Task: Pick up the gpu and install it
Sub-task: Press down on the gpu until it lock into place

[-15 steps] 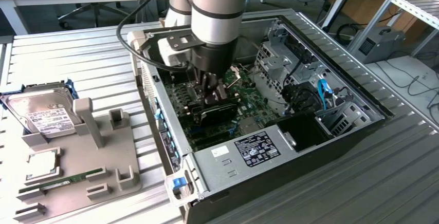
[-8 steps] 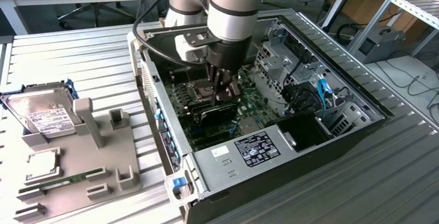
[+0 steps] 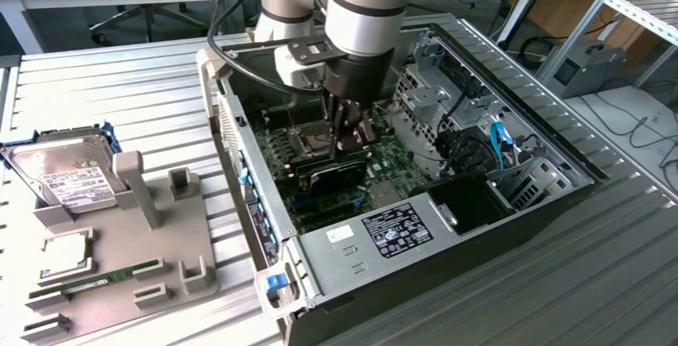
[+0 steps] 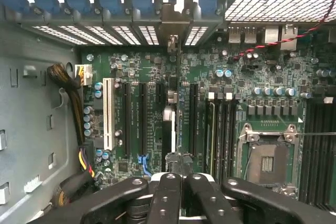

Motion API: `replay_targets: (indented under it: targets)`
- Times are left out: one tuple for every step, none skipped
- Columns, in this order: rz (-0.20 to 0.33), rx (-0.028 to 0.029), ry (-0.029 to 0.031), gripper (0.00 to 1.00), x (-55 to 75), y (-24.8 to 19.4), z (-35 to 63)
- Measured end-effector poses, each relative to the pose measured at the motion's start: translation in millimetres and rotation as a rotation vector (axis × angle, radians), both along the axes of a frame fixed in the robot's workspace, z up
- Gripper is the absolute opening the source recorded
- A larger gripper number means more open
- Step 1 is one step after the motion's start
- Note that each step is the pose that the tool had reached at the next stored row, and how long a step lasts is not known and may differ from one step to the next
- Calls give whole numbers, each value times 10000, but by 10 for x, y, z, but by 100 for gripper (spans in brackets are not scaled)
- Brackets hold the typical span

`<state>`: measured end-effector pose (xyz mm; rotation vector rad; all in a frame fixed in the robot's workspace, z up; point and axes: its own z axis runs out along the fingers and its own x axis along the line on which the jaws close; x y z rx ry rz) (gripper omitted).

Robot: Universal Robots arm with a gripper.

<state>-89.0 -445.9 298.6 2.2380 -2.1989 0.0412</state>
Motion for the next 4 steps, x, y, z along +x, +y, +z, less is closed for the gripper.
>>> replay_targets:
  targets:
    - [0,-2,2,11,0,0,2]
    - [0,-2,2,11,0,0,2]
    - [0,-2,2,11,0,0,1]
    - [0,-2,2,11,0,0,1]
